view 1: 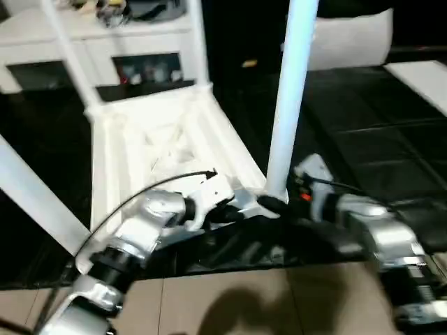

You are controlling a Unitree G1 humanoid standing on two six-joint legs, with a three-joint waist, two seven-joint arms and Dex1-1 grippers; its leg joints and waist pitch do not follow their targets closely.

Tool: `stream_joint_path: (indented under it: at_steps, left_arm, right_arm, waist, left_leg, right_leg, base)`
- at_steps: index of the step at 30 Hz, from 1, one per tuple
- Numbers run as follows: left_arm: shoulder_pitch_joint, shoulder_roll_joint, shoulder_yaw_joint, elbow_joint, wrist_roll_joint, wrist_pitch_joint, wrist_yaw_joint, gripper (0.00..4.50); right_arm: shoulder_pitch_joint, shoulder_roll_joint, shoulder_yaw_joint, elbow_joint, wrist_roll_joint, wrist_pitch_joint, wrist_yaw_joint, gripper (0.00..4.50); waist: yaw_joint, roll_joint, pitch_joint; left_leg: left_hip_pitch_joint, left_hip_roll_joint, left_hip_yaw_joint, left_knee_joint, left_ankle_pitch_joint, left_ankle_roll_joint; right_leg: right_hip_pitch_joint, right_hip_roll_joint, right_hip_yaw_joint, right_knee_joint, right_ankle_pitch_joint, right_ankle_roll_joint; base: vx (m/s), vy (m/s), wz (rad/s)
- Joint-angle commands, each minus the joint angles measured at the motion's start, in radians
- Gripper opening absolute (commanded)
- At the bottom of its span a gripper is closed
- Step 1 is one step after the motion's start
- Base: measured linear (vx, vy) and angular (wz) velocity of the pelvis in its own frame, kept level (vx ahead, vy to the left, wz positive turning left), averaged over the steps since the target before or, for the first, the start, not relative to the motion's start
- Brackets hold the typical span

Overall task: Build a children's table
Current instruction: Rotate leg to tighten

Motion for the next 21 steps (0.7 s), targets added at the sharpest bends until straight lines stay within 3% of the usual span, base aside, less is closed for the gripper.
stream_joint_path:
  at_steps: [1, 6, 9, 14, 21]
  left_arm:
    - [0.011, 0.032, -0.036, -0.026, 0.005, -0.027, -0.073, 0.00]
    - [0.018, 0.087, -0.065, -0.035, -0.002, -0.062, -0.182, 0.00]
    - [0.011, 0.111, -0.074, -0.032, -0.003, -0.070, -0.221, 0.00]
    - [0.002, 0.112, -0.075, -0.023, 0.000, -0.078, -0.227, 0.00]
    - [0.004, 0.106, -0.077, -0.023, -0.006, -0.076, -0.232, 0.00]
  right_arm:
    - [-0.002, -0.012, 0.011, -0.022, 0.017, -0.026, 0.064, 4.46]
    - [0.006, -0.038, 0.021, -0.049, 0.065, -0.034, 0.184, 4.12]
    - [0.013, -0.055, 0.044, -0.059, 0.082, -0.016, 0.231, 3.82]
    - [0.016, -0.053, 0.051, -0.048, 0.076, -0.023, 0.243, 3.38]
    - [0.027, -0.061, 0.056, -0.065, 0.111, -0.002, 0.285, 2.87]
  waist:
    - [0.008, -0.023, -0.077]
    - [0.021, -0.018, -0.071]
    - [0.025, -0.017, -0.068]
    - [0.033, -0.019, -0.068]
    - [0.037, -0.022, -0.073]
  left_leg:
    - [-0.012, 0.014, 0.006, -0.048, -0.028, 0.121]
    - [-0.006, 0.023, 0.008, -0.052, -0.086, 0.113]
    - [-0.001, 0.025, 0.008, -0.058, -0.138, 0.083]
    - [-0.001, 0.023, 0.008, -0.059, -0.148, 0.065]
    - [-0.004, 0.021, 0.010, -0.053, -0.114, 0.075]
  right_leg:
    - [0.075, -0.057, 0.054, -0.043, -0.133, -0.185]
    - [0.065, -0.055, 0.054, -0.053, -0.237, -0.165]
    - [0.062, -0.054, 0.058, -0.060, -0.303, -0.148]
    - [0.063, -0.055, 0.062, -0.059, -0.314, -0.146]
    - [0.064, -0.054, 0.062, -0.056, -0.285, -0.146]
  base:
    - [0.000, 0.000, 0.00]
    - [0.000, 0.000, 0.00]
    - [0.000, 0.000, 0.00]
    - [0.000, 0.000, 0.00]
    - [0.000, 0.000, 0.00]
